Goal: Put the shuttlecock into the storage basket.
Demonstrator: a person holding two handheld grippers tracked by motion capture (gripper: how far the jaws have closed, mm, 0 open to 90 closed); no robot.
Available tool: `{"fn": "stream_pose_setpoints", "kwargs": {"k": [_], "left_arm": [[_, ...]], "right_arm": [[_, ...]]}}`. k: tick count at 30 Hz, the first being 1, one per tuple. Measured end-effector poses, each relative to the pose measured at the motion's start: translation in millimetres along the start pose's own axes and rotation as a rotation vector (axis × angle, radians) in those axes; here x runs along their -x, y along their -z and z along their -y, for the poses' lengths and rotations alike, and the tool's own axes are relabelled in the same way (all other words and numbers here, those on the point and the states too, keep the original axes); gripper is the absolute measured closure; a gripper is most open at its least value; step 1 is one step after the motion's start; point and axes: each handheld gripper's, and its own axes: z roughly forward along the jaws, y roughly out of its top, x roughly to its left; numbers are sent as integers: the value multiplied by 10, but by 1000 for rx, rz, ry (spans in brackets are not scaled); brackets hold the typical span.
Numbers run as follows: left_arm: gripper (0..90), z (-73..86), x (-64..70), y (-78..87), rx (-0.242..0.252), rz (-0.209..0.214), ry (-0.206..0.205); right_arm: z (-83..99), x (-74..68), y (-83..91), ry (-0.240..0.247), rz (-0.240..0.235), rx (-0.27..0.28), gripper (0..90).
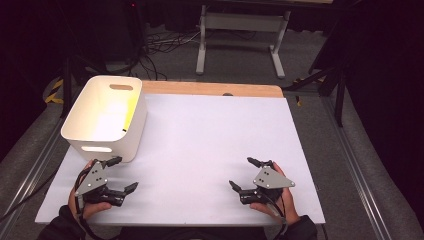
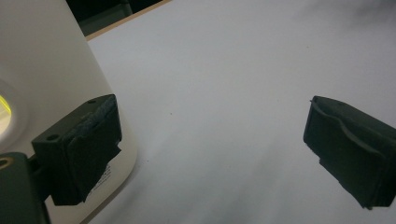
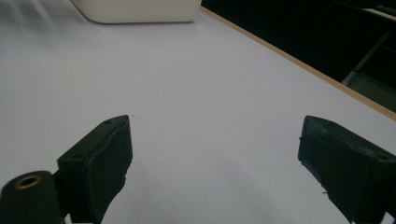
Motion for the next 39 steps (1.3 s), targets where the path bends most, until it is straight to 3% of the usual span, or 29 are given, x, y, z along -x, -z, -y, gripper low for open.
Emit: {"fn": "stream_pose_setpoints", "kwargs": {"k": [39], "left_arm": [[51,10,-6,-22,-9,13,7]], "right_arm": [[3,2,-10,-5,19,-21,116]]}}
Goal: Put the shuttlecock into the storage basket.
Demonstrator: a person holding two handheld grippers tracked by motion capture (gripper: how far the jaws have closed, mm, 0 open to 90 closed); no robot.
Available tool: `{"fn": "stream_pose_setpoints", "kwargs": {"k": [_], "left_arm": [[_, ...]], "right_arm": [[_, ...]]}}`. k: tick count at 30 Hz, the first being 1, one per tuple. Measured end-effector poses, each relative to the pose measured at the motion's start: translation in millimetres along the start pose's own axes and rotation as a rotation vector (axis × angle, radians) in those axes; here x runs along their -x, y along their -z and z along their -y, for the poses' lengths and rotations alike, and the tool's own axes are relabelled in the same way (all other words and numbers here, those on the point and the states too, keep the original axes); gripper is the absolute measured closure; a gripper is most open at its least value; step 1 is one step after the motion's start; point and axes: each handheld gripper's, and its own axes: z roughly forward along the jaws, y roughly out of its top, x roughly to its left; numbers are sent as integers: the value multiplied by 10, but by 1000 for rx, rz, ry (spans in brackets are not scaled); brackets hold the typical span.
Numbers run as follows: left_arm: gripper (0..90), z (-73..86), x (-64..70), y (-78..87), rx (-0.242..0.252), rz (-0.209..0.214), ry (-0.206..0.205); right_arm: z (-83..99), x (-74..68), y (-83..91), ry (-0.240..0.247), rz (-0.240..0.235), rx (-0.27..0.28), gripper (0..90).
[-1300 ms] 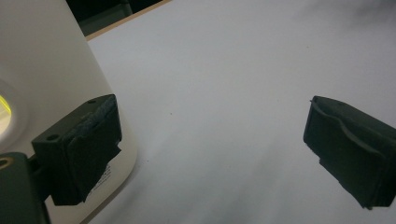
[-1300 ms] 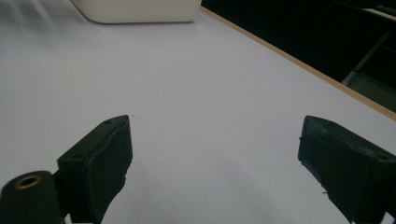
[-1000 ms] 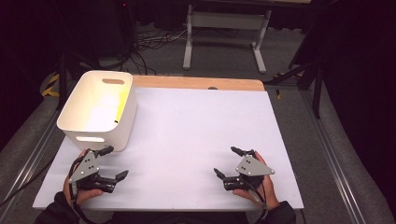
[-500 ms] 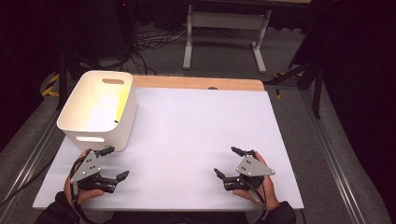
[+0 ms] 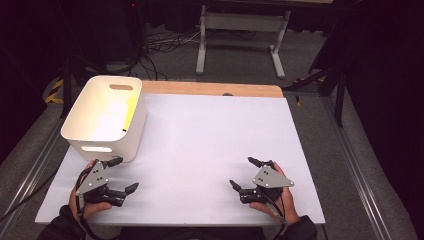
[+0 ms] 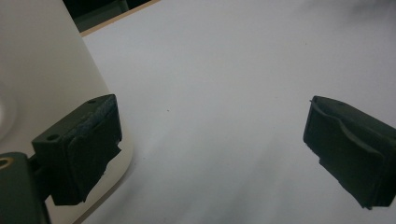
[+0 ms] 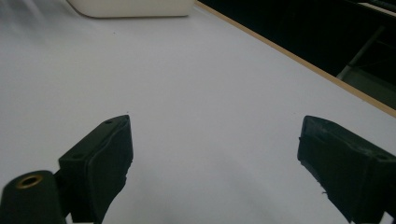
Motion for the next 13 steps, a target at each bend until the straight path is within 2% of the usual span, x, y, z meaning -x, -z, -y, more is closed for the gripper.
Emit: {"fn": "stream_pose_setpoints", "kwargs": {"k": [13], "left_arm": [[53,-7,-4,-3,3,-4,4]], "right_arm": [[4,12,18,-11,-5,8,115]]}}
